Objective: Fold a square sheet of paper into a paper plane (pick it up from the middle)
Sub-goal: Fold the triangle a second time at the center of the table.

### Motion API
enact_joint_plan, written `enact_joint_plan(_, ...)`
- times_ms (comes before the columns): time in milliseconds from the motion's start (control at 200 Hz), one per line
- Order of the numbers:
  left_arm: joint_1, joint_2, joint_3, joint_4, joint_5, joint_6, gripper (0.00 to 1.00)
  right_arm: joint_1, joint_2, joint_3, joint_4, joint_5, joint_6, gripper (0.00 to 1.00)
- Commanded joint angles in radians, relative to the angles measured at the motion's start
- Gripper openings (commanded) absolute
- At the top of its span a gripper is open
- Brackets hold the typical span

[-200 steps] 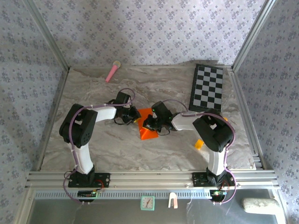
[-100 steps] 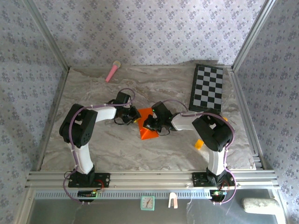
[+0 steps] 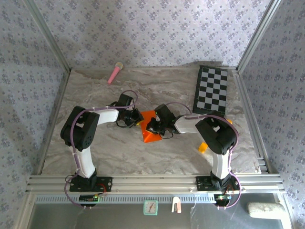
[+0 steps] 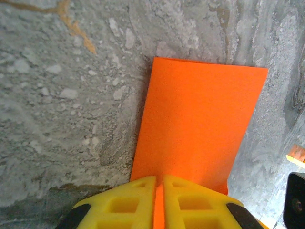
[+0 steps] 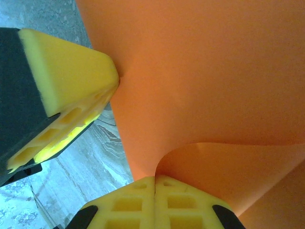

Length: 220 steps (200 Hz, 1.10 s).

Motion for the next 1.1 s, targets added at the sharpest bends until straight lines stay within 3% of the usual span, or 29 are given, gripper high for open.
enact_joint_plan(0,-0.009,0.024,-0.006,-0.049,-0.016,-0.001,0.14,0.006,0.027,0.016,-0.005,0.001,0.001,0.00)
enact_joint_plan(1094,-0.013,0.020,-0.010,-0.047,-0.014,-0.005,0.13,0.001,0.042,0.020,0.007,-0.009,-0.002,0.00)
